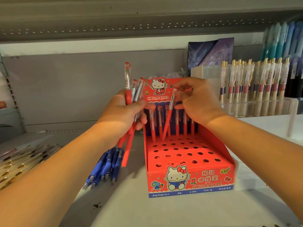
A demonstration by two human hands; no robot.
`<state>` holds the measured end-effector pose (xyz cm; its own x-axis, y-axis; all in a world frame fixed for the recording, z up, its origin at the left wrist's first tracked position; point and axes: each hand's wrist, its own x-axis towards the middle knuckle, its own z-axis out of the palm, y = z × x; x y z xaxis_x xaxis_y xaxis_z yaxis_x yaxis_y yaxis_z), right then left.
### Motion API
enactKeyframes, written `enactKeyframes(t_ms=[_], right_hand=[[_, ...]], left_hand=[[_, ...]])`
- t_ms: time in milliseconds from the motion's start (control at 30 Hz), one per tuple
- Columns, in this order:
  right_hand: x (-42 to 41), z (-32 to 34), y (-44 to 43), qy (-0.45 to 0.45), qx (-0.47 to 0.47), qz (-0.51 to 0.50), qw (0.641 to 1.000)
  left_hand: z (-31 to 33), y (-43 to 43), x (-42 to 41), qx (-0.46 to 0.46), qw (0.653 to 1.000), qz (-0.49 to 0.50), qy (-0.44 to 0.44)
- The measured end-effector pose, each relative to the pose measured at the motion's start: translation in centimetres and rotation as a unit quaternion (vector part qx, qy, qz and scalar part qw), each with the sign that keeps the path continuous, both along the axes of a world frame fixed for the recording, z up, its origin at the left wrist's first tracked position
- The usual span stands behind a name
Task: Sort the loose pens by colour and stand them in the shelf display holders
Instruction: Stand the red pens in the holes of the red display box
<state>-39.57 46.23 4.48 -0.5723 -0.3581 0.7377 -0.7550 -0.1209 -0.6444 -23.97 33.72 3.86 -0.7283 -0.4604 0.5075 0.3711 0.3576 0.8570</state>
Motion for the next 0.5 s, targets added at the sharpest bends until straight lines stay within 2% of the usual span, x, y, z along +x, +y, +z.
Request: enactKeyframes(t_ms=[133, 267, 367, 500], right_hand=[[0.3, -0.3, -0.2, 0.004, 0.029, 0.008, 1.0], [0.9, -0.4, -0.1, 0.077, 0.1, 0.024, 0.992], [1.5, -0.8, -0.1, 0.062, 0.155, 0.061, 0.984], [1.6, -0.8, 0.0, 0.071, 0.187, 0.05, 0.979]], left_hand=[[0.1, 0.1, 0.2, 0.006, 1.0, -0.015, 0.006], [0.2, 0.2, 0.2, 0.005, 1.0, -0.023, 0.02], [0.1, 0.1, 0.3, 0.001, 0.999, -0.034, 0.025], [0.0, -0.2, 0.3, -0.023, 0.998, -0.045, 0.024]])
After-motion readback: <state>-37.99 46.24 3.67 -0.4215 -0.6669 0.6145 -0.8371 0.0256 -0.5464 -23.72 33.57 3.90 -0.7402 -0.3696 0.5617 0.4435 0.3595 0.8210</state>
